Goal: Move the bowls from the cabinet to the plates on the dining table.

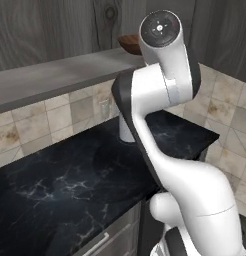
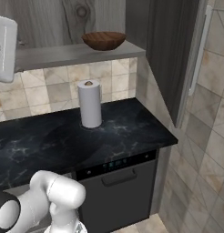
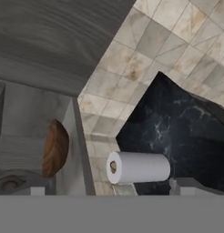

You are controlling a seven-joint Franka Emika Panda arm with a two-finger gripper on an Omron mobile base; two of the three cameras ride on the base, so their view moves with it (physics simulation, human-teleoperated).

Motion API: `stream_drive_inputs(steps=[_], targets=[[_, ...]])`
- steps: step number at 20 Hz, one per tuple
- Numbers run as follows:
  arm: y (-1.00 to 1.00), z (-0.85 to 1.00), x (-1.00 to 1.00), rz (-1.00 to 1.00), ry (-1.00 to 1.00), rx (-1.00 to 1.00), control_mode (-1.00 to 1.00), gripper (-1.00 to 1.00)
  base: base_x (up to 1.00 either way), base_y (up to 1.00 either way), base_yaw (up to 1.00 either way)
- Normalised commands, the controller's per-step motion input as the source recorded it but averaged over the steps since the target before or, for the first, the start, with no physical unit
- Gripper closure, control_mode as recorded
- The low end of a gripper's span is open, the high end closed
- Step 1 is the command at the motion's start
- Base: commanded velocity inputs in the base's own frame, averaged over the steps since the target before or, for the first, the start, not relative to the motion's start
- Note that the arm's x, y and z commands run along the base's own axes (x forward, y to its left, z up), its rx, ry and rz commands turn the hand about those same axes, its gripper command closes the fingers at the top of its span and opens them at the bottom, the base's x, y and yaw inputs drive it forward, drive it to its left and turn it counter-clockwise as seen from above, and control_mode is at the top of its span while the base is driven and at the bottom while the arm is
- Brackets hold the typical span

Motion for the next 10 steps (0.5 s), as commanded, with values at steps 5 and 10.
stream_drive_inputs(steps=[5,10], targets=[[0.04,-0.02,0.69,0.00,-0.01,0.05,-1.00,-1.00,0.00,0.00,0.00],[0.02,-0.03,0.67,0.00,-0.04,0.02,-1.00,-1.00,0.00,0.00,0.00]])
